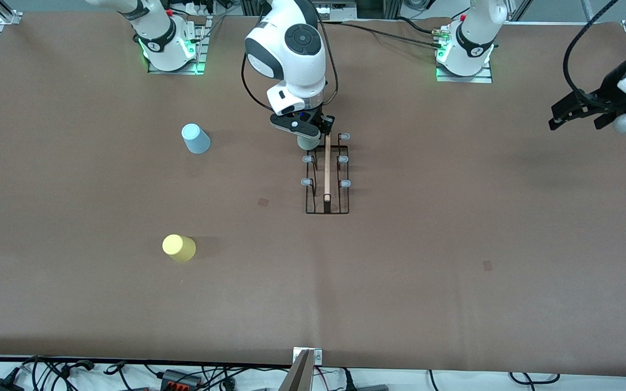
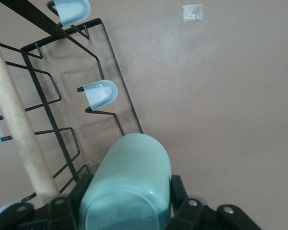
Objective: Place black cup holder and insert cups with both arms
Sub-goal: 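Hang the teal cup on a holder peg while the left gripper withdraws, then move the right gripper down to the yellow cup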
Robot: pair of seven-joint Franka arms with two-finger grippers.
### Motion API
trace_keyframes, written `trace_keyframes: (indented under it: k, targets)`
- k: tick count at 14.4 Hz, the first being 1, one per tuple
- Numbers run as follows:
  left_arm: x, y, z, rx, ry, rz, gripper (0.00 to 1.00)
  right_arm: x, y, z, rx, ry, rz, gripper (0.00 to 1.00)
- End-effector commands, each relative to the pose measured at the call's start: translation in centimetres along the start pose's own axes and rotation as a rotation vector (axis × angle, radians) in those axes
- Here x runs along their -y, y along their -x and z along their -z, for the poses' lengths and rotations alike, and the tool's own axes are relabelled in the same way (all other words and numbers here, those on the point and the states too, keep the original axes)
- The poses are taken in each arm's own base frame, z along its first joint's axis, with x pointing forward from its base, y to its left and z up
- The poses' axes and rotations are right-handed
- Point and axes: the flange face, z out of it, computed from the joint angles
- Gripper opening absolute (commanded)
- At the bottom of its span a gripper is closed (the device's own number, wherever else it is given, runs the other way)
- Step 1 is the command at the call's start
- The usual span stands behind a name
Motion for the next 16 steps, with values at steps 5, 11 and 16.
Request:
trace_keyframes:
  k: [5, 11, 16]
  targets:
    - [-3.3, 0.5, 0.7, -0.007, 0.006, -0.015, 1.0, -1.1, -3.0, 3.9, -0.035, -0.022, -0.025, 1.0]
    - [-4.4, 1.0, 0.7, 0.015, -0.039, -0.005, 1.0, -12.1, -18.8, 7.0, -0.008, 0.076, 0.226, 1.0]
    - [-5.4, 1.2, 1.0, 0.005, -0.061, -0.012, 1.0, -22.0, -32.1, 2.3, -0.074, 0.058, 0.455, 1.0]
